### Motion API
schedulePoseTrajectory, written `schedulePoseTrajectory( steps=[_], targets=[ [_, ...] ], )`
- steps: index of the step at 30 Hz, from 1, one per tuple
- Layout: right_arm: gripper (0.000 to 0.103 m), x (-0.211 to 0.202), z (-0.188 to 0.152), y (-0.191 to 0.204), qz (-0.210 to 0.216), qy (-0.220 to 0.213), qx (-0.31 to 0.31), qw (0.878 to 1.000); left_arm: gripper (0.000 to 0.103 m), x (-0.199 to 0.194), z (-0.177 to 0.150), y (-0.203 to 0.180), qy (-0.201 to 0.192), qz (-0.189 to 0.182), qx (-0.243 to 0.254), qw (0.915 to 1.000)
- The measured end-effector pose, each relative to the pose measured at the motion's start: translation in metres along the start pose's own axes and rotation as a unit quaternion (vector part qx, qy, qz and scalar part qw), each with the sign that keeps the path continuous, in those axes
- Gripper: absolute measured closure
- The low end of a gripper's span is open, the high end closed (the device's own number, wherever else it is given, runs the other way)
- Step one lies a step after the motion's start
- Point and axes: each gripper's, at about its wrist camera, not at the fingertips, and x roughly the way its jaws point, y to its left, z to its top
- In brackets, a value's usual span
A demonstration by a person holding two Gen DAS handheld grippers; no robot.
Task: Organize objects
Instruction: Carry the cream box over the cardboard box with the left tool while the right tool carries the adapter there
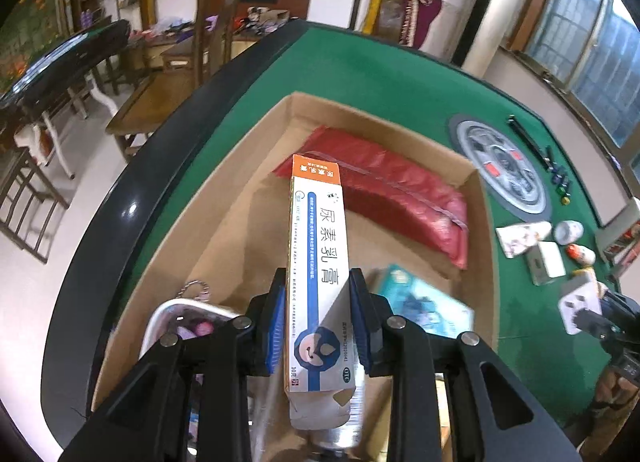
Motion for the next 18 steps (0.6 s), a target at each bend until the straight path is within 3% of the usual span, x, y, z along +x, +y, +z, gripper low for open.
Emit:
schedulePoseTrajectory(
  steps=[4, 13, 18],
  targets=[
    [0.076, 0.003, 0.000, 0.000, 0.000, 0.004, 0.000, 1.000, 0.076, 0.002, -0.005, 0.005, 0.000, 0.014, 0.011, 0.9998],
    [0.076, 0.009, 0.006, 0.010, 0.005, 0.003, -0.005, 1.000, 0.074, 0.004, -0.023, -0.022, 0.005, 0.044, 0.076, 0.9961],
    [0.076, 0.014, 0.015, 0.017, 0.008, 0.000, -0.012, 1.000, 0.075, 0.002, -0.028, -0.023, 0.003, 0.033, 0.072, 0.9969]
  ],
)
